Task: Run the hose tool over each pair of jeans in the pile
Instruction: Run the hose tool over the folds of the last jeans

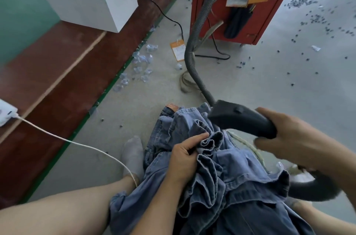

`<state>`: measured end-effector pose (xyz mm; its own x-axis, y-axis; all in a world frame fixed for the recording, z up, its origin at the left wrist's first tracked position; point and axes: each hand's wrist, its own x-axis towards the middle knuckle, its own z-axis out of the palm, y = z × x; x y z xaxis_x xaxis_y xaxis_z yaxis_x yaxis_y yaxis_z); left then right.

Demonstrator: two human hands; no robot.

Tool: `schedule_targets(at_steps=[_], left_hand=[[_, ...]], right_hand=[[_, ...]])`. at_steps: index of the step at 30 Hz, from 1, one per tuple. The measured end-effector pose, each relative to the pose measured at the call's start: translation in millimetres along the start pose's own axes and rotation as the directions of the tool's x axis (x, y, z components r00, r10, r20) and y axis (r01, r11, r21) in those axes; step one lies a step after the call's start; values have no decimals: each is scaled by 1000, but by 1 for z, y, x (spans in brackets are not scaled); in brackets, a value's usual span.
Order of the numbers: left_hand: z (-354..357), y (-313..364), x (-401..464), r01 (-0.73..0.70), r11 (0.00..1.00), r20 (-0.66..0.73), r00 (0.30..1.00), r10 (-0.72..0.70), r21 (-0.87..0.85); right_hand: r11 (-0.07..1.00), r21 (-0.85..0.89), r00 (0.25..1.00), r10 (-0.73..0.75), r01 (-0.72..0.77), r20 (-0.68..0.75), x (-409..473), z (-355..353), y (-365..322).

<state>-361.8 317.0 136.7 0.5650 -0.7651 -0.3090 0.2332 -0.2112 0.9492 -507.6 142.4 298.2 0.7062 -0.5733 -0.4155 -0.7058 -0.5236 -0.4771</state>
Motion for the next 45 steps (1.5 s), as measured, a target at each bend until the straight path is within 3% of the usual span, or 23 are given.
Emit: schedule_targets(at_steps=[3, 7, 9, 14, 16, 19, 21, 31, 35, 39, 42, 45], left_hand=[[2, 0, -6, -14, 999, -53, 998, 16, 46], [6, 2, -11, -38, 983, -85, 995, 54, 177], [5, 2, -12, 4, 989, -93, 996, 9, 145], [3, 4, -14, 186, 979, -99, 979, -178, 79], [4, 4, -10, 231, 970, -123, 967, -221, 74], [3, 12, -2, 290, 945, -145, 952, -268, 155], [3, 15, 3, 274, 945, -123, 959, -255, 180], [1, 9, 8, 314, 948, -20, 949, -315, -43], [0, 5, 7, 309, 949, 6, 951, -309, -62], [-4, 3, 6, 316, 942, -4, 948, -319, -111], [-4, 4, 6, 322, 934, 7, 946, -325, -153], [-4, 3, 7, 329, 929, 19, 944, -331, -171]], right_hand=[[995, -62, 987, 92, -84, 135, -15, -16, 10], [975, -223, 944, 77, -4, 320, -21, 6, 2], [979, -205, 967, 49, 4, 252, -17, 17, -3], [991, -51, 990, 123, -127, -74, -12, 11, 2], [987, 57, 986, 152, -148, -68, -15, 1, 4], [985, 85, 989, 150, -150, 8, -19, -9, 1], [988, 53, 989, 145, -146, 37, -16, -7, -1], [980, -171, 983, 125, -101, 134, 22, 33, -16], [957, -247, 985, 166, -151, 41, 44, 49, -23], [968, -129, 976, 206, -215, -77, 48, 35, -20], [976, 12, 974, 218, -219, 54, 38, 18, -15], [975, -36, 940, 222, -220, 260, 34, 28, -18]])
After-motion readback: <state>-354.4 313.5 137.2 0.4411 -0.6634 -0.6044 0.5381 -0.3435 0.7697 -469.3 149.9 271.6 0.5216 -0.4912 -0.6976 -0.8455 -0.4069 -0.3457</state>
